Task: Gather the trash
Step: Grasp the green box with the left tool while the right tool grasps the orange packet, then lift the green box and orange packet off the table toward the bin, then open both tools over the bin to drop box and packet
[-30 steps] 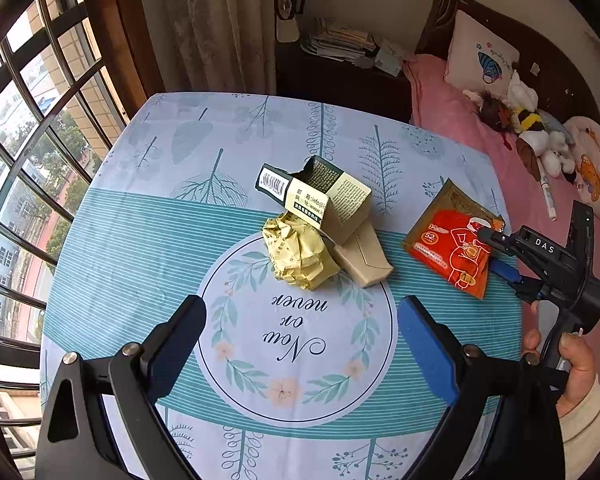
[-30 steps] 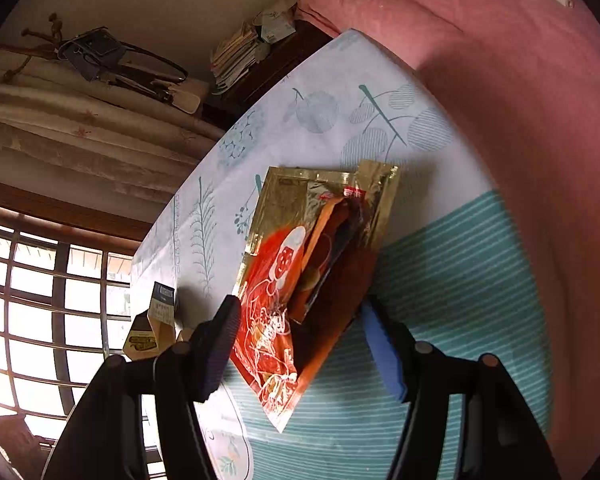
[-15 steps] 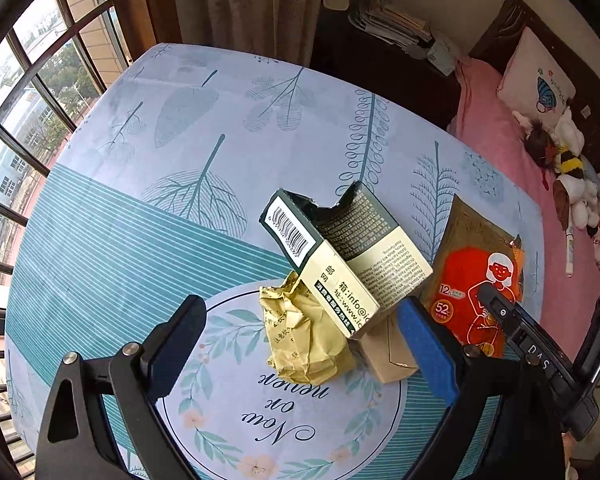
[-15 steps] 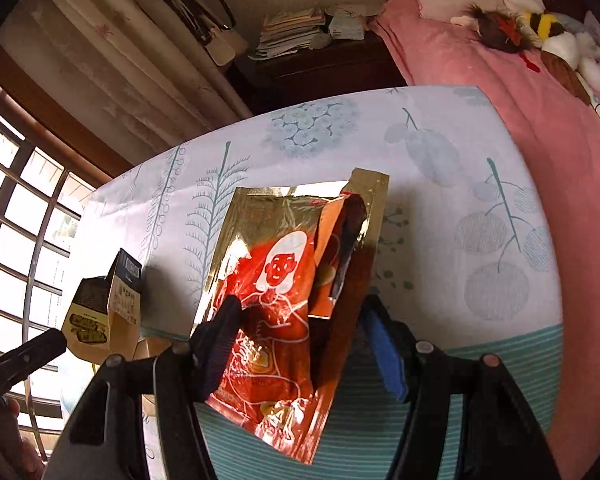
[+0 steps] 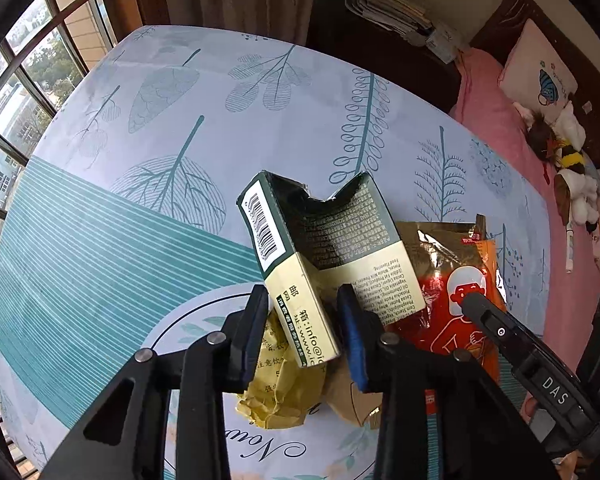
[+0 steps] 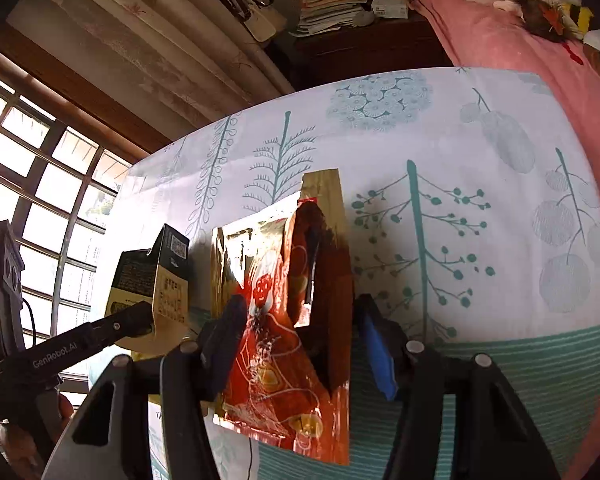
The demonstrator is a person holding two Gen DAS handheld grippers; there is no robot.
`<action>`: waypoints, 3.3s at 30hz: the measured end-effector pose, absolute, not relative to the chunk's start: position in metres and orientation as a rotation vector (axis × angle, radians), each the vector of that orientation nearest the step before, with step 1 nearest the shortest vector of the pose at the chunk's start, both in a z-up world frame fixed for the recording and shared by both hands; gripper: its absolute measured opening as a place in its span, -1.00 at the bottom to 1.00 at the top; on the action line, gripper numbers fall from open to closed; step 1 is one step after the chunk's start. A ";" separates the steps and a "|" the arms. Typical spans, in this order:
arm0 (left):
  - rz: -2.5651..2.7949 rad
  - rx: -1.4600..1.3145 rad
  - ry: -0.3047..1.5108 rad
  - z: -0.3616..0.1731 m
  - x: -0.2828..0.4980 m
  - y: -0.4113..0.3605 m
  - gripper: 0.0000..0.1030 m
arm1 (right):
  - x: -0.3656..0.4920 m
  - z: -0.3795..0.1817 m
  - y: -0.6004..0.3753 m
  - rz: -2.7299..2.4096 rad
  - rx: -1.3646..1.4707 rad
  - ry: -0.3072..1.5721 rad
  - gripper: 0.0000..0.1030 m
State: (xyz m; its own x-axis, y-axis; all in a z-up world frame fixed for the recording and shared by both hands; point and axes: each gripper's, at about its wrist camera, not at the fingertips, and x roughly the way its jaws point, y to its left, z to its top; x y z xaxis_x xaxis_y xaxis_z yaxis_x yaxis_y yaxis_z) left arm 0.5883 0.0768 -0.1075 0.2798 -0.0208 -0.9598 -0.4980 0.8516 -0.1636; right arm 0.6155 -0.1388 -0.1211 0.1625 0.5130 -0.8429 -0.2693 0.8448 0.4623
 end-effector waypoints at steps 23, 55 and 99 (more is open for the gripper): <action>0.265 -0.384 1.266 -0.094 0.546 0.057 -0.64 | 0.577 -0.128 -0.132 0.727 0.330 1.540 -0.06; 0.038 -0.220 1.004 0.054 0.337 0.055 -0.66 | 0.382 0.021 -0.180 0.653 0.294 1.186 -0.94; 0.026 -0.213 1.397 -0.349 0.012 0.040 -0.63 | 0.038 -0.349 -0.074 0.405 -0.224 1.530 -0.94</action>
State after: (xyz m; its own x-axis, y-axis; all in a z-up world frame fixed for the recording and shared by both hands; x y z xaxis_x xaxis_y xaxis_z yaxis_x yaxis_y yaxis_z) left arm 0.0115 0.0402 -0.3493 0.1757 -0.1076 -0.9785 -0.1435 0.9806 -0.1336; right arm 0.0380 -0.0736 -0.3487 -0.0079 0.1155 -0.9933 -0.3909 0.9139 0.1094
